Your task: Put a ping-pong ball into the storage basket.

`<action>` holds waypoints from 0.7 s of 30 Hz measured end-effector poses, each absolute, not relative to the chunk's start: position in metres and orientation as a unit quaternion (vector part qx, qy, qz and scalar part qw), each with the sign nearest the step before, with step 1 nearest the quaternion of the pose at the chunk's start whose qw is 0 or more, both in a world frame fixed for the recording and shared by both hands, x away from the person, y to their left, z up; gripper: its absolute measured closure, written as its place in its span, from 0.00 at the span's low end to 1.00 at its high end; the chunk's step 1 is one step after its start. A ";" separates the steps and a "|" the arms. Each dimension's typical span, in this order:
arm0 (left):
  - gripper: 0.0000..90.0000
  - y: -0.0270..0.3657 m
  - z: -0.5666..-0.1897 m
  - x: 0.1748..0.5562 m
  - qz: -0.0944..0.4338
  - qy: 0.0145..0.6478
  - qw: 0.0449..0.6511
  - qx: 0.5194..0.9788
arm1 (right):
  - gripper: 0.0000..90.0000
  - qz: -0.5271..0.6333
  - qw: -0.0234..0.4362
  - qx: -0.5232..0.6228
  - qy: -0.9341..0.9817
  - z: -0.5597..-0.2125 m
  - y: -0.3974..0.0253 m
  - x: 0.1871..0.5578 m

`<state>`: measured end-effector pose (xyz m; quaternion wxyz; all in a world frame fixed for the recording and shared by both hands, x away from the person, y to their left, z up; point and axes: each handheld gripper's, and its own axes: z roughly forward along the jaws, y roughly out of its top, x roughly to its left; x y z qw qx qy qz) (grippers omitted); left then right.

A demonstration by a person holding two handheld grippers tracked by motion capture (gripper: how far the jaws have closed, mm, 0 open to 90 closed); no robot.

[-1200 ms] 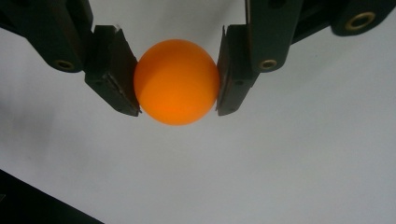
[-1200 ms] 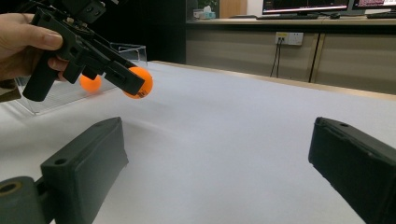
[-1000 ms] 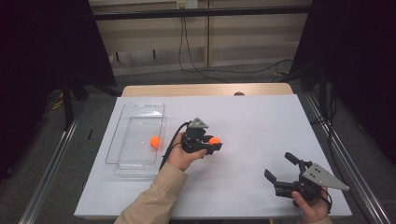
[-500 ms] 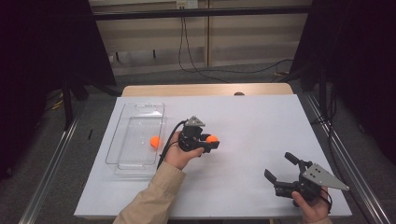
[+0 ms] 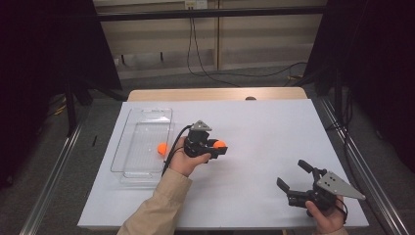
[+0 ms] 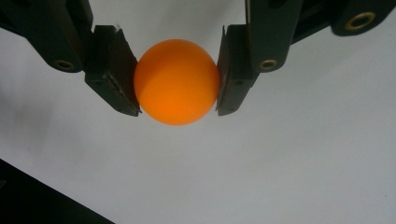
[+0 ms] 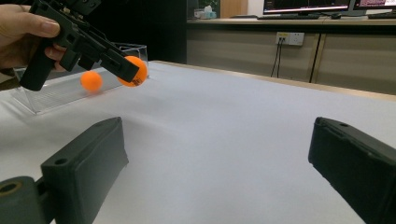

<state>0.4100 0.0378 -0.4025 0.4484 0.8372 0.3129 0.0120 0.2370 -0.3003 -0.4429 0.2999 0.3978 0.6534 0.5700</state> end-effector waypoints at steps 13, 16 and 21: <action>0.57 0.045 -0.400 0.412 0.012 0.319 0.448 0.835 | 0.04 0.571 0.300 0.399 0.652 -0.443 -0.300 0.237; 0.57 0.046 -0.399 0.413 0.012 0.322 0.450 0.833 | 0.04 0.570 0.300 0.397 0.653 -0.443 -0.300 0.237; 0.57 0.049 -0.398 0.414 0.013 0.324 0.447 0.834 | 0.04 0.570 0.300 0.397 0.654 -0.443 -0.300 0.237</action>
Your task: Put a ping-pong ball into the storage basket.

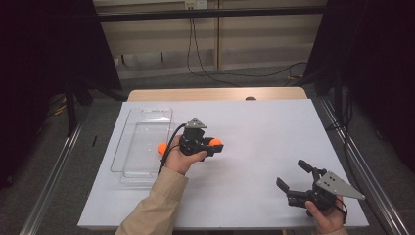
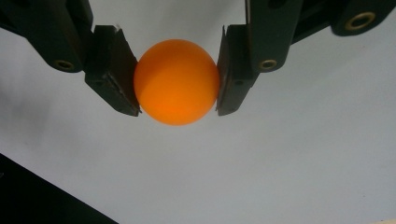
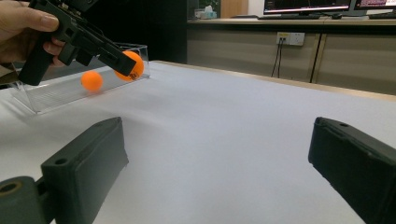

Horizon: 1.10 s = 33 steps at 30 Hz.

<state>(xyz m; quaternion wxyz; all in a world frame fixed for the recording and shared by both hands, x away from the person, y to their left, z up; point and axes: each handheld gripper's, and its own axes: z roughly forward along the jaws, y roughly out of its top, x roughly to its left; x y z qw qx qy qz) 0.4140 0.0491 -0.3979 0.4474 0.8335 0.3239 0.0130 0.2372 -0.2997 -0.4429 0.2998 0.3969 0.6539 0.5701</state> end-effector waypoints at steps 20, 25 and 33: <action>0.57 0.059 -0.393 0.417 0.015 0.338 0.447 0.828 | 0.04 0.571 0.299 0.398 0.653 -0.443 -0.299 0.237; 0.57 0.062 -0.392 0.417 0.014 0.340 0.446 0.827 | 0.04 0.571 0.299 0.398 0.653 -0.443 -0.299 0.237; 0.57 0.066 -0.390 0.418 0.014 0.345 0.448 0.824 | 0.04 0.571 0.299 0.397 0.653 -0.443 -0.299 0.238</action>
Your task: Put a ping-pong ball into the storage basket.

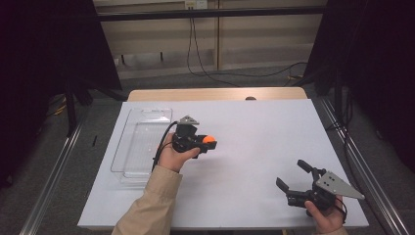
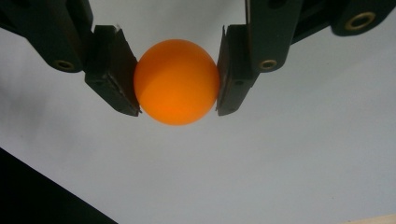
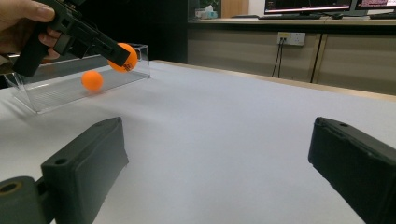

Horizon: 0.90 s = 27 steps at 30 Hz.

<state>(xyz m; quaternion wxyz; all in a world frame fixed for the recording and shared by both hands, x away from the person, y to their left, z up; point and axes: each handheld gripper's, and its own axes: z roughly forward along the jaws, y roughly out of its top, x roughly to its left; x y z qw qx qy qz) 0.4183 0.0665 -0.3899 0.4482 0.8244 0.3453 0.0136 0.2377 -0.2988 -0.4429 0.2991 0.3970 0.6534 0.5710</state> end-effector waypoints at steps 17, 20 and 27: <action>0.57 0.078 -0.386 0.421 0.016 0.358 0.446 0.820 | 0.04 0.571 0.298 0.396 0.654 -0.443 -0.298 0.238; 0.57 0.080 -0.386 0.421 0.016 0.362 0.446 0.818 | 0.04 0.571 0.298 0.397 0.654 -0.443 -0.298 0.238; 0.57 0.084 -0.384 0.422 0.017 0.366 0.445 0.817 | 0.04 0.571 0.298 0.396 0.654 -0.443 -0.298 0.238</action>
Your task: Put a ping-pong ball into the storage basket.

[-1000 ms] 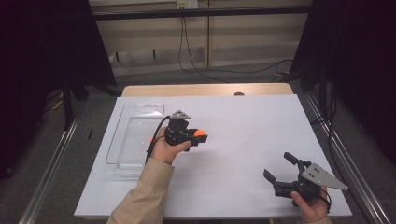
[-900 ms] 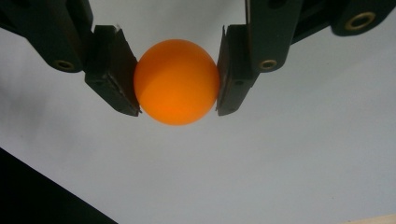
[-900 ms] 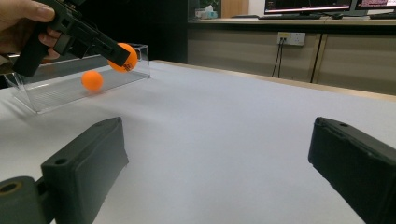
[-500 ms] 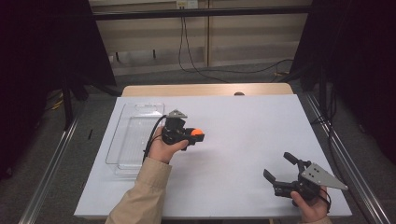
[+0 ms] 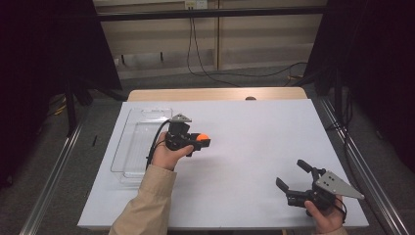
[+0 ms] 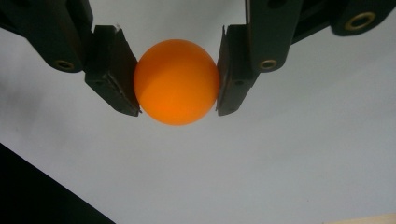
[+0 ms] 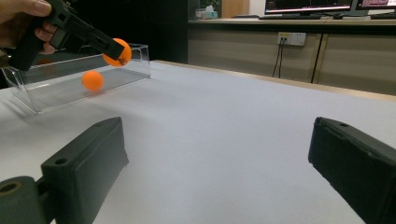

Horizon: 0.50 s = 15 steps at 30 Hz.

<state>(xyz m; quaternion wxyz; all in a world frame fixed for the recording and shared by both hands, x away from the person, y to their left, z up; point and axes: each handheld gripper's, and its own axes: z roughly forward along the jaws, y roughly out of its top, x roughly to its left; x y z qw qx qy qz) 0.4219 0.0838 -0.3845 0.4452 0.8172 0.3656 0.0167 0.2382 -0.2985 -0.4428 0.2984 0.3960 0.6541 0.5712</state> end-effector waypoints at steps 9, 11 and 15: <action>0.57 0.089 -0.383 0.423 0.016 0.370 0.444 0.816 | 0.04 0.571 0.298 0.396 0.654 -0.443 -0.299 0.238; 0.57 0.090 -0.382 0.423 0.015 0.371 0.444 0.815 | 0.04 0.571 0.298 0.396 0.654 -0.443 -0.299 0.238; 0.57 0.092 -0.381 0.423 0.017 0.374 0.446 0.813 | 0.04 0.572 0.298 0.396 0.654 -0.443 -0.299 0.238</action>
